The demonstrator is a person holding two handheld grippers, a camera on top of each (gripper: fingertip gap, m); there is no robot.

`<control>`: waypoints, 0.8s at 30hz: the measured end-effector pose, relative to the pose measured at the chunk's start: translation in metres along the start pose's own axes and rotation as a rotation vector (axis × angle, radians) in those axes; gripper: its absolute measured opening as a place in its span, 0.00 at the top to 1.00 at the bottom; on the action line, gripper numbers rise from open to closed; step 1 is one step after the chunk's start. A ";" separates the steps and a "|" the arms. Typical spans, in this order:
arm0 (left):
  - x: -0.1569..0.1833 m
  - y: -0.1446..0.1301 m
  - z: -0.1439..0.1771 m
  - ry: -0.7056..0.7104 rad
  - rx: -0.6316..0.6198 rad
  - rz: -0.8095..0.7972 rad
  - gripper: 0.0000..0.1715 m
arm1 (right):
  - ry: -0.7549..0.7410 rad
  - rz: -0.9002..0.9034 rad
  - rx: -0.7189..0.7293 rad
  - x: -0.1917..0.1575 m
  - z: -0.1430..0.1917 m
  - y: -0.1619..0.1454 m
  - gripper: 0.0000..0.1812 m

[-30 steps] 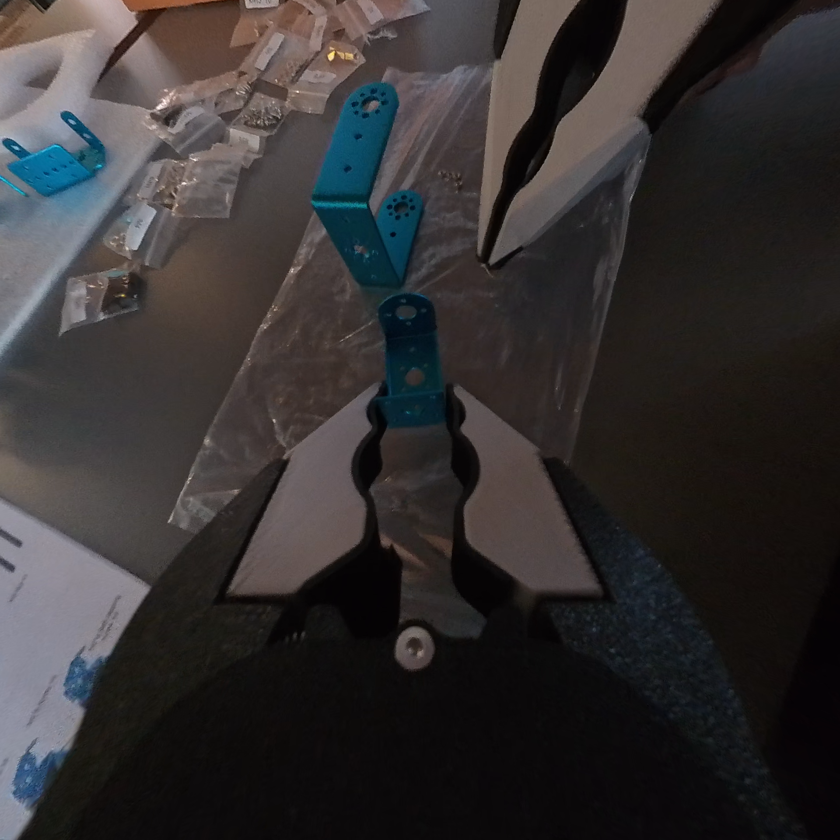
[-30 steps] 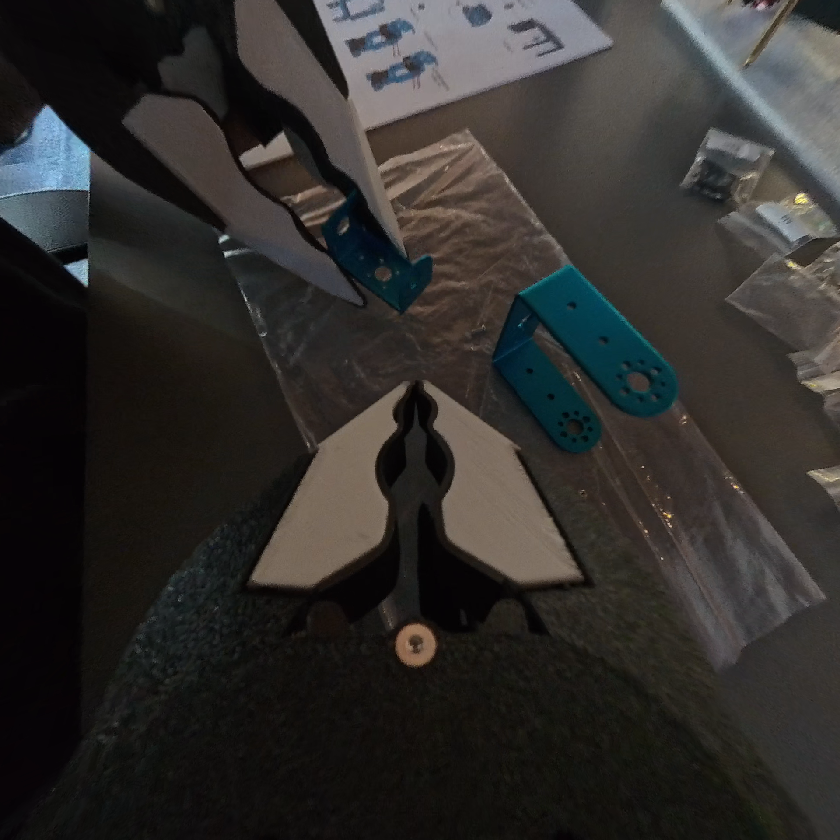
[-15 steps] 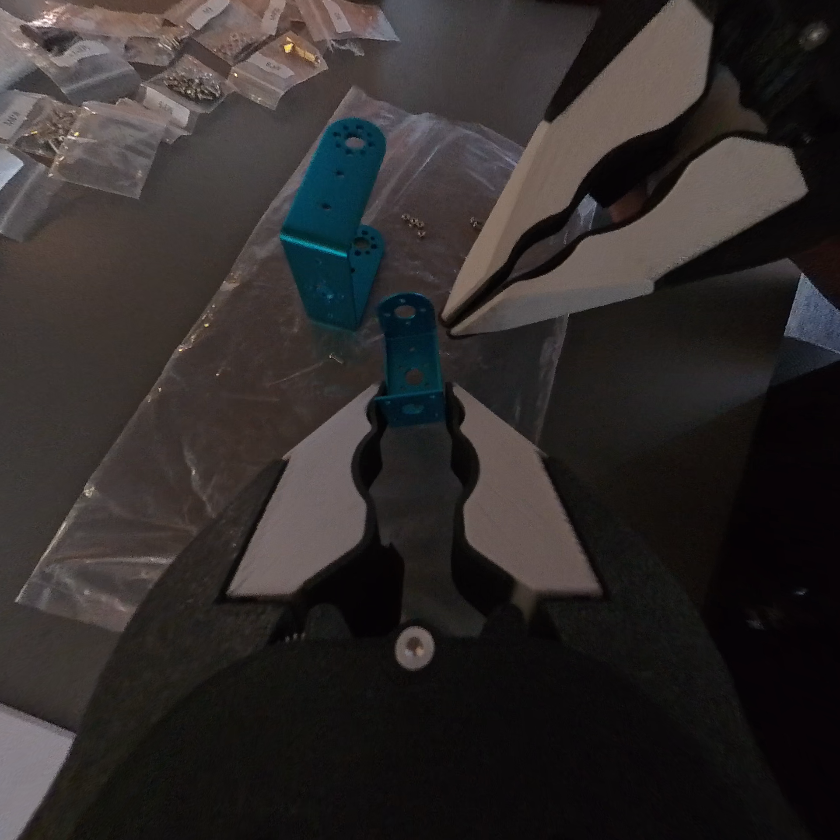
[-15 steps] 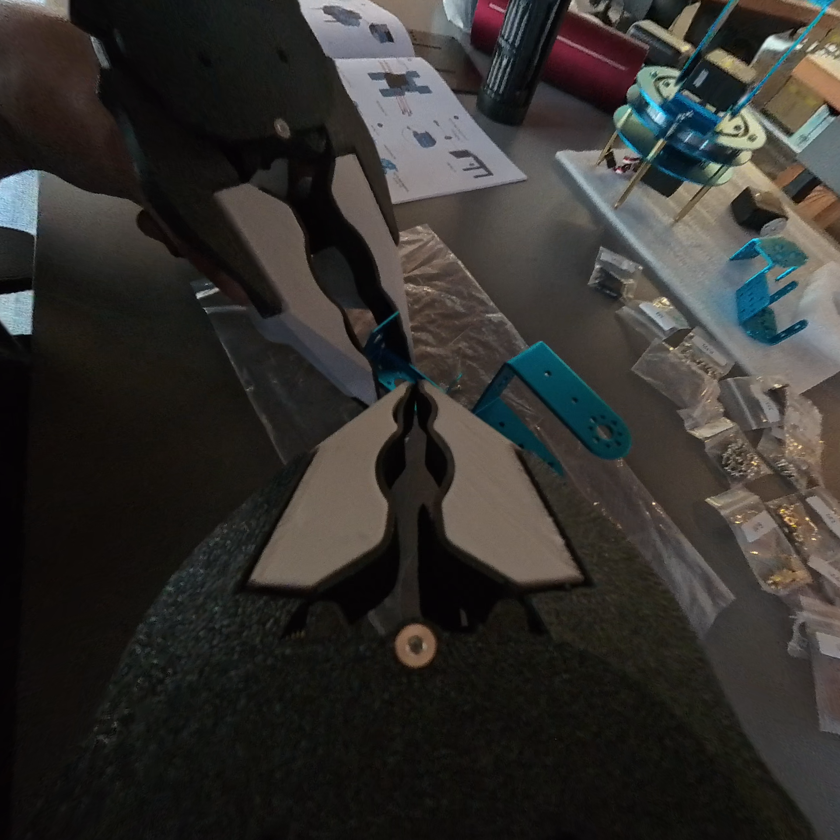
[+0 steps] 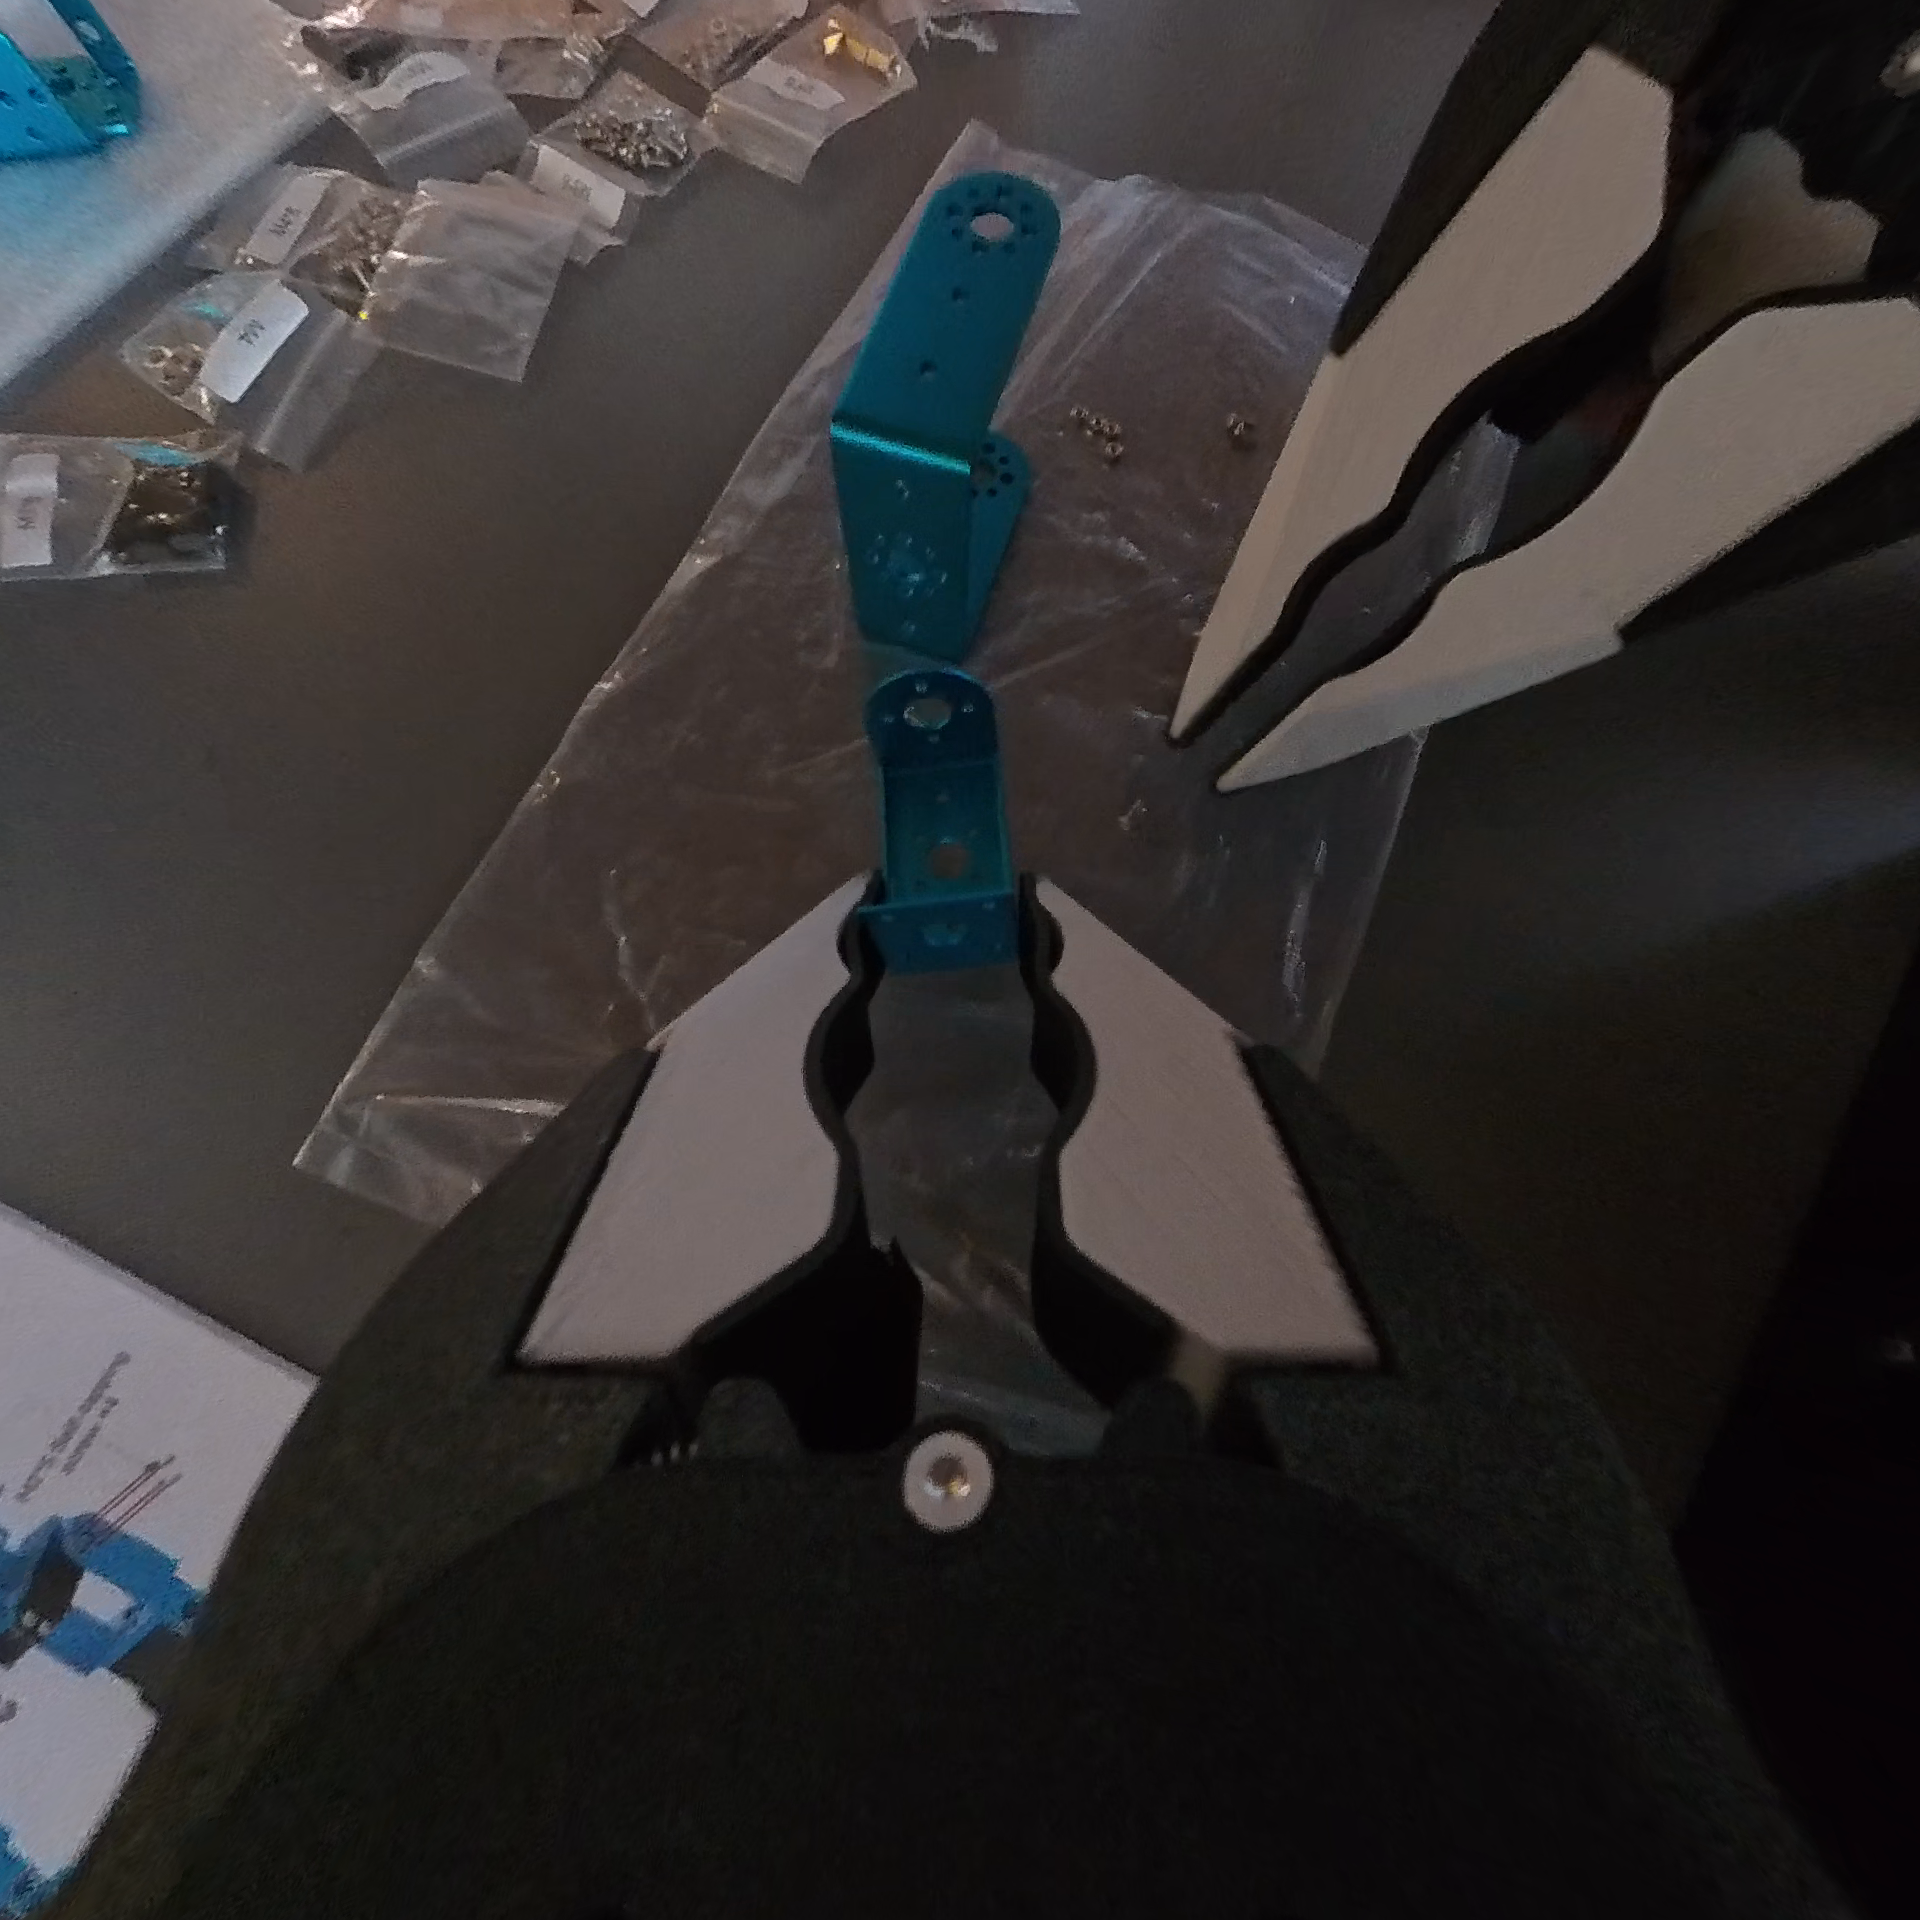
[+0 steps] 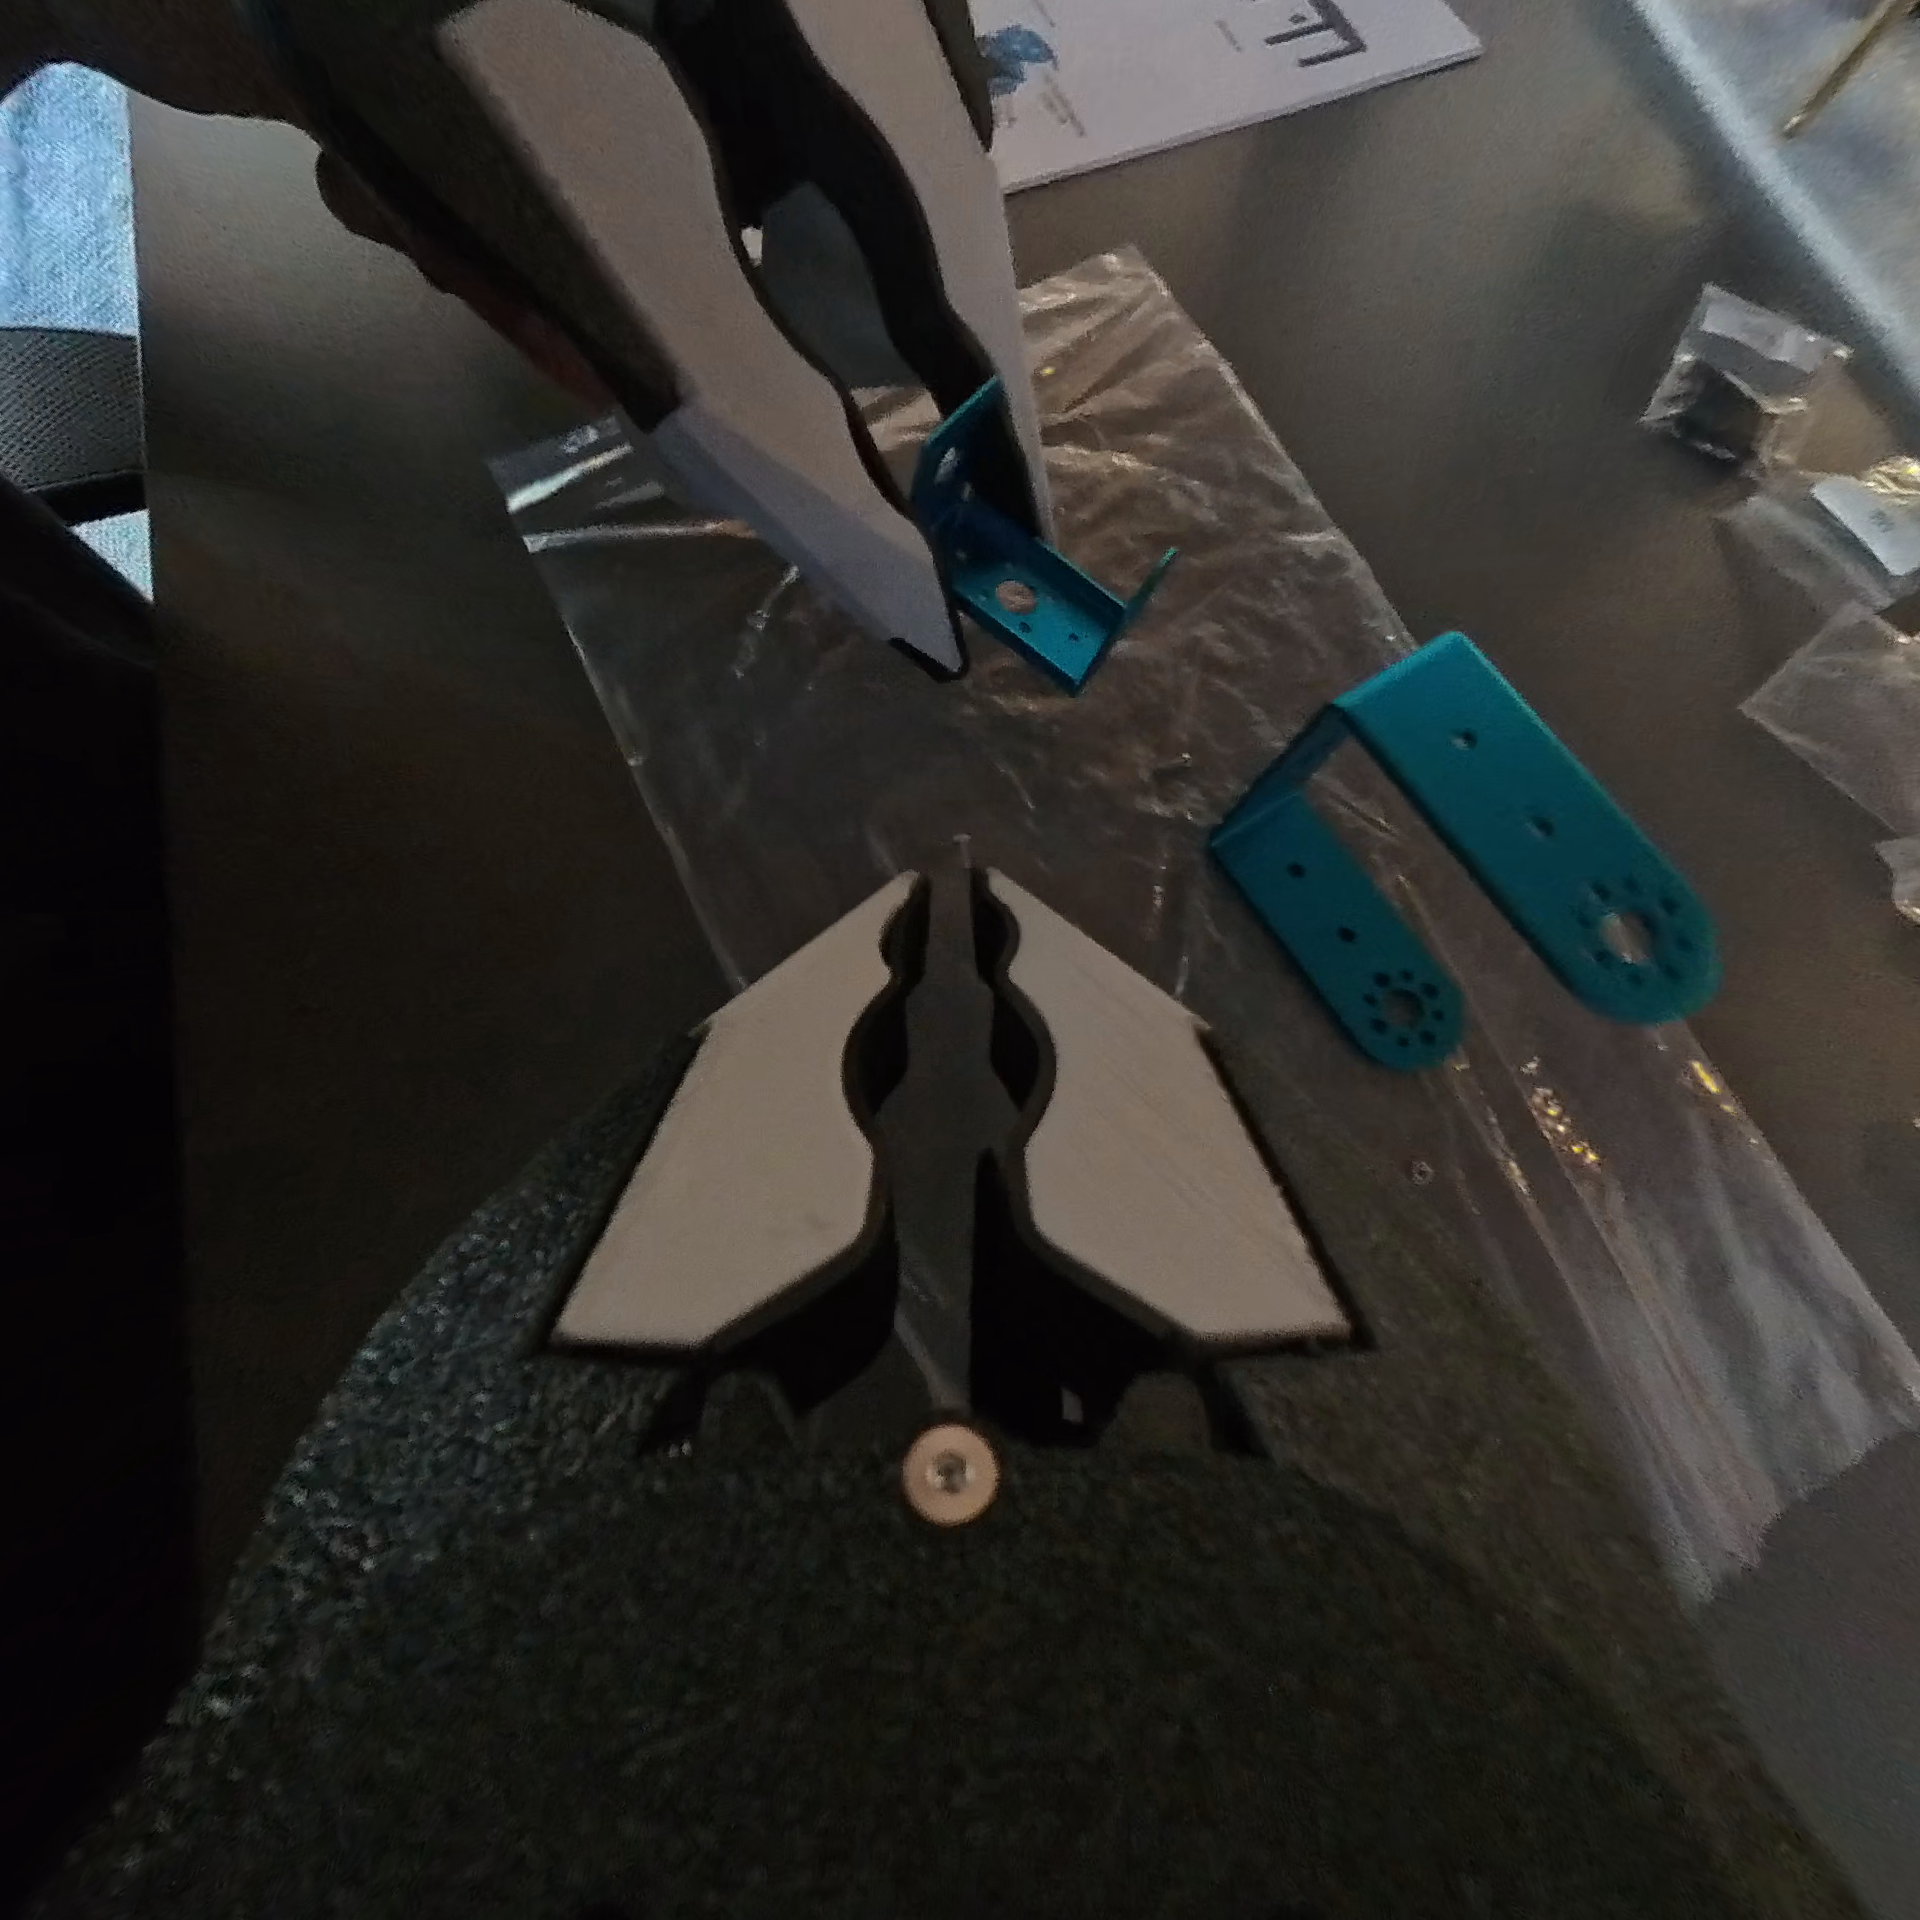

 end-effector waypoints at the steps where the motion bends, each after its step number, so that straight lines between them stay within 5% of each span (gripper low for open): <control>1: 0.000 -0.001 0.001 0.004 0.001 -0.003 0.86 | -0.002 0.010 -0.011 -0.001 -0.002 0.001 0.96; 24: 0.000 -0.011 0.004 0.016 0.000 -0.003 0.86 | -0.019 0.048 -0.064 -0.007 -0.016 0.007 0.96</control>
Point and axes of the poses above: each gripper's, where its closed fingertips meet, z back along the fingers, y out of its top, x = y × z across the jaws, the point moved 9 cm from there along z, back along the fingers, and after that the axes turned 7 degrees about -y, right-handed, at the moved point
